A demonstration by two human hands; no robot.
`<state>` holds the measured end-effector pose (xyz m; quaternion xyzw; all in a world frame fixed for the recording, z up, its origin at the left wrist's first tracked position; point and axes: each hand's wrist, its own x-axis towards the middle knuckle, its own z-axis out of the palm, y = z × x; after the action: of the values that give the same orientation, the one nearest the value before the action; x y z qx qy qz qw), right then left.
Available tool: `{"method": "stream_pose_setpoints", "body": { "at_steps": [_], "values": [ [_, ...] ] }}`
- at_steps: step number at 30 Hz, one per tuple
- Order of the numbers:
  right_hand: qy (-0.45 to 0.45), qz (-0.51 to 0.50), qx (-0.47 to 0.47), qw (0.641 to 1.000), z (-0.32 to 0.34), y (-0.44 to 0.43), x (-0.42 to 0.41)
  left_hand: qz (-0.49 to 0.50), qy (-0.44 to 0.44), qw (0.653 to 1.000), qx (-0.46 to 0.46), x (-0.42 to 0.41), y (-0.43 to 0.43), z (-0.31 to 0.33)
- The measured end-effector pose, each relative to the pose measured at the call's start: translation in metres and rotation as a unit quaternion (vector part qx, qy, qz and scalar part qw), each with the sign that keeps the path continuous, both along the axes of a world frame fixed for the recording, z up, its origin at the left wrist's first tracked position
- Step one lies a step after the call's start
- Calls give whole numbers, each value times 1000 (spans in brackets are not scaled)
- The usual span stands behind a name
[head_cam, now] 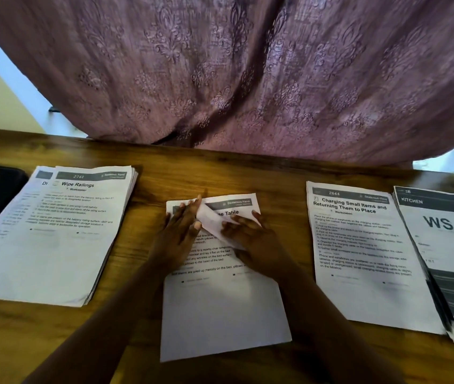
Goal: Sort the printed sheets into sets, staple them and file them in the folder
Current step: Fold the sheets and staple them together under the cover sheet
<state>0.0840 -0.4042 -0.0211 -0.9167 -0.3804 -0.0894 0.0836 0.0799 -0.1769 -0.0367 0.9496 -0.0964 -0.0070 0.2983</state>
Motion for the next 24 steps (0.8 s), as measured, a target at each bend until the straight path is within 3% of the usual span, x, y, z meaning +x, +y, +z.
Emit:
{"method": "stream_pose_setpoints", "body": {
  "at_steps": [5, 7, 10, 14, 17, 19, 20, 23, 24],
  "values": [
    [95, 6, 27, 995, -2, -7, -3, -10, 33, 999, 7, 4, 6, -6],
    [160, -15, 97, 982, 3, -7, -3, -21, 38, 997, 61, 5, 5, -5],
    [164, -127, 213, 955, 12, -6, 8, -39, 28, 986, 161, 5, 2, -3],
    [214, -234, 69, 946, 9, -12, 31, -47, 31, 981, 188, 4, 2, -1],
    [209, -219, 62, 951, 5, -10, 32, -45, 33, 982, 182, 5, 1, 0],
    [193, -235, 125, 944, 1, -5, 28, -43, 33, 982, 181, 5, 1, 0],
    [206, -269, 199, 919, 3, -2, 25, -41, 31, 982, 180, 4, 1, 0],
    [274, -341, 407, 801, 11, 7, 19, -29, 29, 986, 163, 3, 0, 1],
    [283, -329, 424, 795, 15, 10, 16, -24, 31, 988, 152, 3, 0, 1]
  ]
}}
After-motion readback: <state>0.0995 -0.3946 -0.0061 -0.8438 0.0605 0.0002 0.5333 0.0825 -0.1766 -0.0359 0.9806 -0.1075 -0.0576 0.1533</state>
